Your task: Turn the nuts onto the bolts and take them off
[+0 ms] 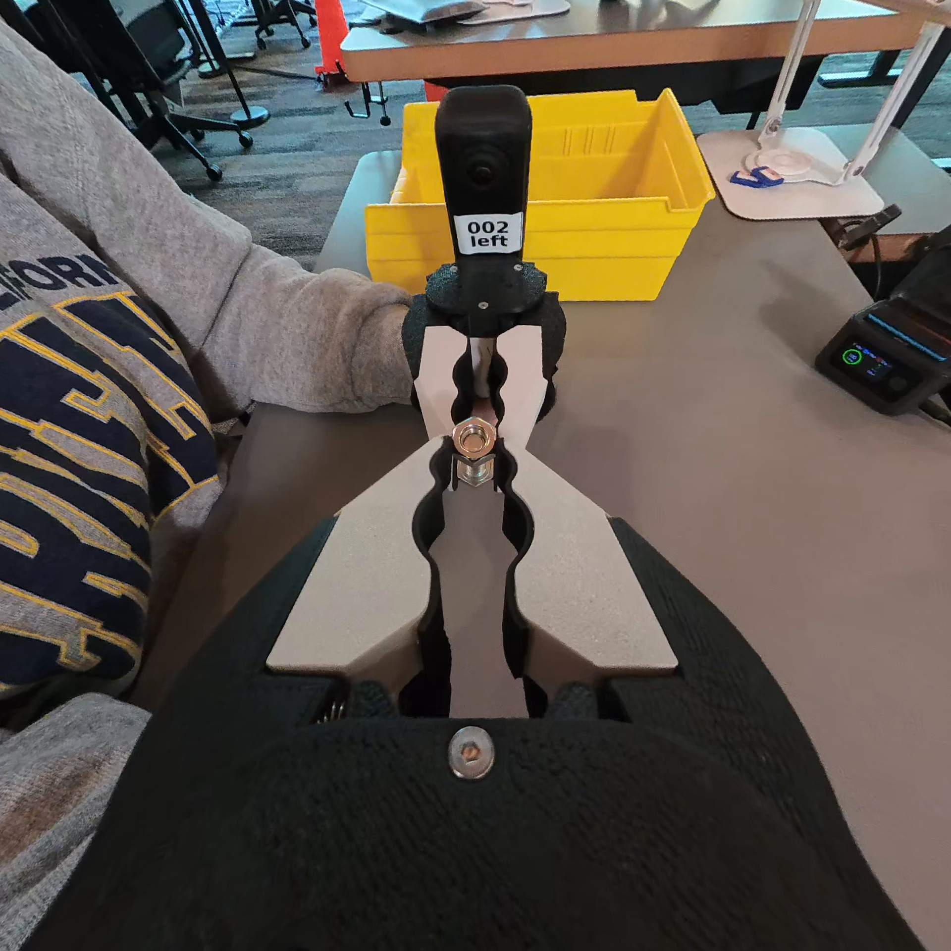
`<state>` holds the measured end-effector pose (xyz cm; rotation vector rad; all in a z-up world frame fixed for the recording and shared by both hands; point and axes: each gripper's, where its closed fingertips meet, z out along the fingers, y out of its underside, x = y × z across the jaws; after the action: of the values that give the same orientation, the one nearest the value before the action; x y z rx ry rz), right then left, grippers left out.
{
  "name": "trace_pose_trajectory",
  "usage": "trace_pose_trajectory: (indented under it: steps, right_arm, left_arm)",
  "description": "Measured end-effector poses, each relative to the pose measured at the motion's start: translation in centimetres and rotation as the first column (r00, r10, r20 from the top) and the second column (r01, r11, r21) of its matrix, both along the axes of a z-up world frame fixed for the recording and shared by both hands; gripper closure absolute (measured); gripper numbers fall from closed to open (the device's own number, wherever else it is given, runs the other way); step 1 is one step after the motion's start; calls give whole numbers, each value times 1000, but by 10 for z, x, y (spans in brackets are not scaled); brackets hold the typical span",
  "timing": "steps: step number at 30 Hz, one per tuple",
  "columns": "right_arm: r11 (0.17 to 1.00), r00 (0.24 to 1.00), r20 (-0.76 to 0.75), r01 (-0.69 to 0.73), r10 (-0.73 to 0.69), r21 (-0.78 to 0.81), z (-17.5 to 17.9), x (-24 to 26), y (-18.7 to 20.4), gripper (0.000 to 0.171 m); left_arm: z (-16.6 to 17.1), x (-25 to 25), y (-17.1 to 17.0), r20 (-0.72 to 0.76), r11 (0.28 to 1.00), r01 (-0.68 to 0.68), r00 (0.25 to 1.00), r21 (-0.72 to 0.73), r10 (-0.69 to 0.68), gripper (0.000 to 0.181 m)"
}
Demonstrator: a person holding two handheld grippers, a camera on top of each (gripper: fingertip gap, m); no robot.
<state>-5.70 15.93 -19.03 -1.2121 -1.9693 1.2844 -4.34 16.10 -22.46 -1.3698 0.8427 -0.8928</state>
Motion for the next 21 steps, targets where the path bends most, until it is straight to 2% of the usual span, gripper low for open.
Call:
trace_pose_trajectory:
  steps: [3,9,14,19,21]
  right_arm:
    - [999,999,0,39,-39,12,0,-4,5,156]
    - [973,973,15,229,-229,8,-1,-30,29,156]
    - [931,931,20,364,-364,18,-2,-50,42,156]
    - [842,847,39,532,-531,-89,1,-74,51,156]
    - [814,818,17,574,-575,-85,1,-83,53,155]
  left_arm:
    - [0,-3,4,11,999,-32,999,-7,32,166]
    - [-1,-27,28,7,970,-243,970,-20,243,166]
    - [-2,-49,42,-33,902,-431,902,22,431,166]
    - [0,-73,51,-25,819,-572,819,34,573,166]
    - [1,-82,52,-20,792,-610,792,31,611,166]
